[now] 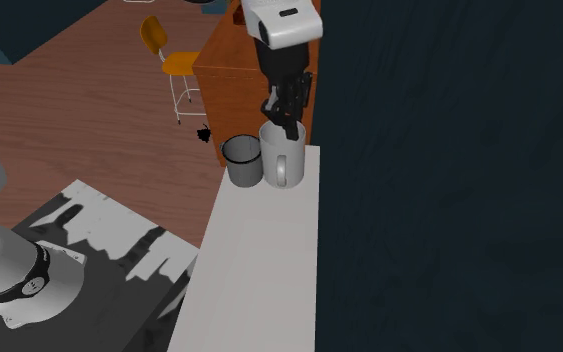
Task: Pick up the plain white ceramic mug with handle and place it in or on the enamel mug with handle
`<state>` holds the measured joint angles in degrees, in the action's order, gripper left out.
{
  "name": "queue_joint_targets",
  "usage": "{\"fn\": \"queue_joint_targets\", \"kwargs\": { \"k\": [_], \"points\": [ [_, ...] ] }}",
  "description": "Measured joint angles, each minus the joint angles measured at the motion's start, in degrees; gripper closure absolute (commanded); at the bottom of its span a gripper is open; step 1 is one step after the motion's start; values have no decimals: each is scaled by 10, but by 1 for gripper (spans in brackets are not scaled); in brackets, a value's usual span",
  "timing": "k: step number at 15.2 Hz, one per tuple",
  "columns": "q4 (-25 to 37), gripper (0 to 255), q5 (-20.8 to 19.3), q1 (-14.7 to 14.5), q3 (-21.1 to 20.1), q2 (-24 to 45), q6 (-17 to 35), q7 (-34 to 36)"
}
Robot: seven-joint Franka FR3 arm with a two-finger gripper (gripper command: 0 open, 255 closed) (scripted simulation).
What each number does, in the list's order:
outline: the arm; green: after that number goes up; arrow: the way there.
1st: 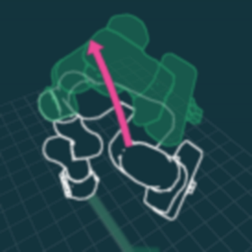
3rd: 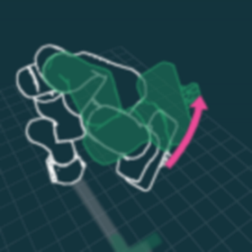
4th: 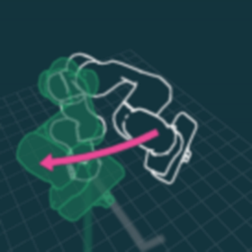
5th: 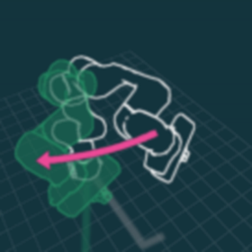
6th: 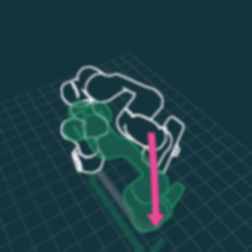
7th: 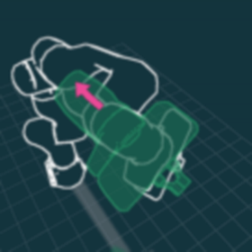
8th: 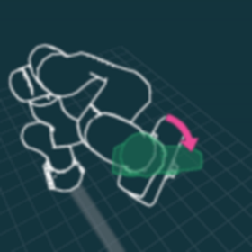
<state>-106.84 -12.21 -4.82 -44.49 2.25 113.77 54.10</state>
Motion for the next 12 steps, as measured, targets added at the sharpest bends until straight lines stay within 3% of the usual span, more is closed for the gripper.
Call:
{"fn": "queue_joint_targets", "kwargs": {
  "k": [5, 12],
  "points": [
    [22, 255, 12, -1, -2, -13, -31, -6],
    [-10, 255, 72, -29, -25, -95, -61, 24]
  ]
}}
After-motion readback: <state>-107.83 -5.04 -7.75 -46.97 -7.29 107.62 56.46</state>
